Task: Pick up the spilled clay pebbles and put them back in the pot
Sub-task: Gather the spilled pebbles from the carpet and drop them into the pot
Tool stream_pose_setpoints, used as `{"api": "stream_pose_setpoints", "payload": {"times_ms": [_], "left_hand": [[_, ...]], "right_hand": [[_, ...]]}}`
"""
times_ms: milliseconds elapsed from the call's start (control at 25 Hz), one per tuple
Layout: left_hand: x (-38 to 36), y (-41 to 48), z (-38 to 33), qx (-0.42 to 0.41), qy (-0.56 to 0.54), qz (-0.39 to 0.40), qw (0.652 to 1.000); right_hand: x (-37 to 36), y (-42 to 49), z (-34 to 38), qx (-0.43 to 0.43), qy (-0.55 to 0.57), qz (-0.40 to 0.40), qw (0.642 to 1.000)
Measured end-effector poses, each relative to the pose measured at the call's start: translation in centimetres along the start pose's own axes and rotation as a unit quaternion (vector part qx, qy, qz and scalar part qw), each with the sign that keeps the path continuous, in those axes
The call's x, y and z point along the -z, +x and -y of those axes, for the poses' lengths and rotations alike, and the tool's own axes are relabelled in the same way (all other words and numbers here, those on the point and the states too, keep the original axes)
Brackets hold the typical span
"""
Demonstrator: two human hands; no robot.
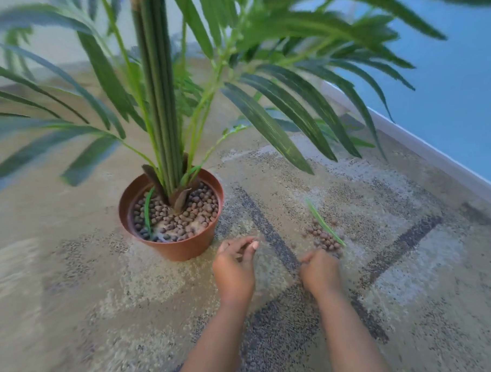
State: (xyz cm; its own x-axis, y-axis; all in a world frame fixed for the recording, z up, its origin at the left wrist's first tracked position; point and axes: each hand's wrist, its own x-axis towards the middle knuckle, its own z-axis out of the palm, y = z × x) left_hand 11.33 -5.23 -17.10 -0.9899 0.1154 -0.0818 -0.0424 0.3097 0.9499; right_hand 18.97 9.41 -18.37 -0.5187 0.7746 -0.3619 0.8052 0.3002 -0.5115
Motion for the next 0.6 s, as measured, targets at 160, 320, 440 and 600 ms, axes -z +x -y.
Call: {"api": "stream_pose_setpoints", "payload": {"times_ms": [160, 320, 440, 600], "left_hand": [[3.9, 0.7, -2.7, 0.030, -0.028, -0.068, 0.997], [6.7, 1.5, -6.3, 0.031, -0.037, -0.109, 0.993], [9.1, 2.7, -8.2, 0.041, -0.026, -0.181, 0.982], [12.4, 3.9, -8.9, 0.075, 0.050, -0.236, 0.967]], "right_hand": [[1.2, -1.6, 6.3, -0.001, 0.193, 0.045, 0.980], [2.1, -4.4, 14.3, 0.118, 0.289, 0.107, 0.944], [2.2, -5.1, 17.7, 0.190, 0.251, 0.086, 0.945], [0.6, -6.3, 20.9, 0.277, 0.131, 0.088, 0.948]]}}
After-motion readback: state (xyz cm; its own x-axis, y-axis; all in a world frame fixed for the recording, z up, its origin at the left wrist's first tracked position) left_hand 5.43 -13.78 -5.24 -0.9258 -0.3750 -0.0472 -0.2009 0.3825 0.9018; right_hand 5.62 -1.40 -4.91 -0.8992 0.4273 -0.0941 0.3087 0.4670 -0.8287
